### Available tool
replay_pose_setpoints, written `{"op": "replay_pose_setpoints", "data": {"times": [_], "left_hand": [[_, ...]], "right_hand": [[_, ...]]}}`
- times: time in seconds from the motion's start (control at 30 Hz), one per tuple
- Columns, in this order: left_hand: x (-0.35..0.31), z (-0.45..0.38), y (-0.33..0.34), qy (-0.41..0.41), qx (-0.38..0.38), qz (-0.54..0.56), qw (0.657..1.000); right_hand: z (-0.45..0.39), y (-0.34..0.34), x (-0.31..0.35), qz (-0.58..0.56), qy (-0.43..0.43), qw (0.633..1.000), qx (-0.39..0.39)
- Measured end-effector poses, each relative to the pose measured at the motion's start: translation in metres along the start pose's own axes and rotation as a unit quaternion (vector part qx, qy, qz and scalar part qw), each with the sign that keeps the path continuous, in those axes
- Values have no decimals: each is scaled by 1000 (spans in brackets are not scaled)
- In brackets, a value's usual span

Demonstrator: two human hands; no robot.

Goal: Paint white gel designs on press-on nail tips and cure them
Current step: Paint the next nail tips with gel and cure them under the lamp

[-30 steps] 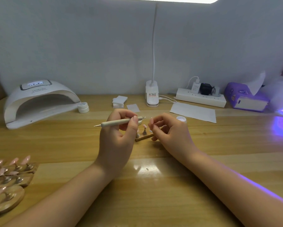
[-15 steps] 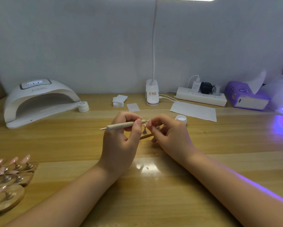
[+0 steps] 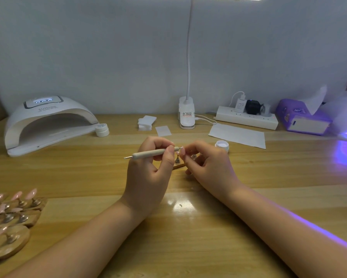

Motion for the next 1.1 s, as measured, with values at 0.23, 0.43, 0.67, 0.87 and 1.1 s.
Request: {"op": "replay_pose_setpoints", "data": {"times": [0.23,0.43,0.67,0.87,1.1], "left_hand": [[1,0,-1,-2,-1,0,1000],[1,0,0,2,4,-4,1000],[2,0,1,-1,8,-7,1000],[2,0,1,0,11,-7,1000],[1,0,1,-3,10,-6,1000]], "right_hand": [[0,1,1,9,-6,1000,-4],[0,1,2,14,-12,1000,-1],[0,1,2,20,-15,1000,0],[1,1,2,20,-17,1000,0],[1,1,3,16,-12,1000,0]]}}
Point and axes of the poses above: each hand's wrist, its own z-axis away from the middle knuckle, its own y-axis out of the palm, x = y × z, the point moved 8 cm from there along -z, towards the middle knuckle, and after that the axes turned 9 degrees about y, right-handed, at the moved point
